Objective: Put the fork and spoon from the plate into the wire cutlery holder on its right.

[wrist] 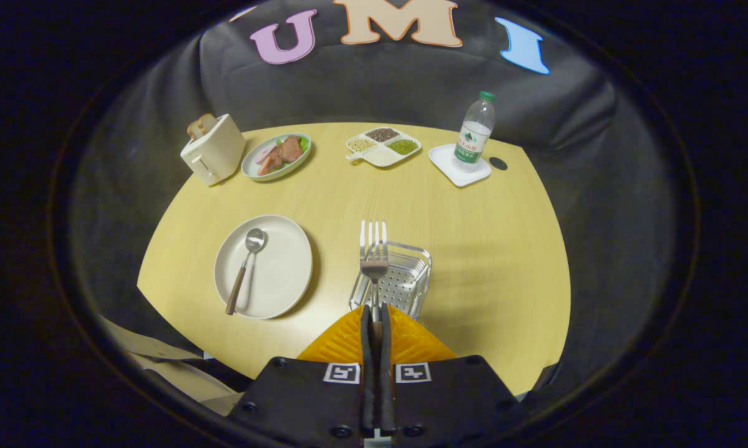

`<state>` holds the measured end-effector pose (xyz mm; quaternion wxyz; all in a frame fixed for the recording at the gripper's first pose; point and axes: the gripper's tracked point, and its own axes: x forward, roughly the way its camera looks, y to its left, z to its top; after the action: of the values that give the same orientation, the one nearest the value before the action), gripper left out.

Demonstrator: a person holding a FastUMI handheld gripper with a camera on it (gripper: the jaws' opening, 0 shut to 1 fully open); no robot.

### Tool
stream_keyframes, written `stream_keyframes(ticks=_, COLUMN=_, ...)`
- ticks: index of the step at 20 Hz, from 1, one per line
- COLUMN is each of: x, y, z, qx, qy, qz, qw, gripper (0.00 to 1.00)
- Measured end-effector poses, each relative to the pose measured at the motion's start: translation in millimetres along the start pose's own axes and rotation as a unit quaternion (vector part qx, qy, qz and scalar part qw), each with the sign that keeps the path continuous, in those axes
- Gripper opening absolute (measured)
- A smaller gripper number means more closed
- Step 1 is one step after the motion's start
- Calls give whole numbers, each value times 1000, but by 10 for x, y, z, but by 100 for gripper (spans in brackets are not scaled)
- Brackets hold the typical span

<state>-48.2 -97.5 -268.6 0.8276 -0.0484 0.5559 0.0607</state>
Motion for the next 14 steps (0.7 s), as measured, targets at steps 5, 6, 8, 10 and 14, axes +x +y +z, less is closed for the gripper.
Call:
stream_keyframes(ticks=5, x=71, y=-86, z=-117, qx=6, qy=27, qz=-9, qw=1000, gripper=7)
stream_keyframes(ticks=6, x=87, y=-98, z=-144, qx=9, qy=33, qz=-11, qw=999, gripper=7)
stream_keyframes(ticks=8, x=114, y=-119, z=-162, qx=13, qy=39, qz=-16, qw=999, gripper=7)
stream_keyframes(ticks=10, x=131, y=-96, z=-190, qx=23, qy=47, qz=-12, qw=999, gripper=7)
stream_keyframes(ticks=14, x=167, y=-101, z=-163, qx=35, qy=42, qz=-11, qw=998, gripper=11)
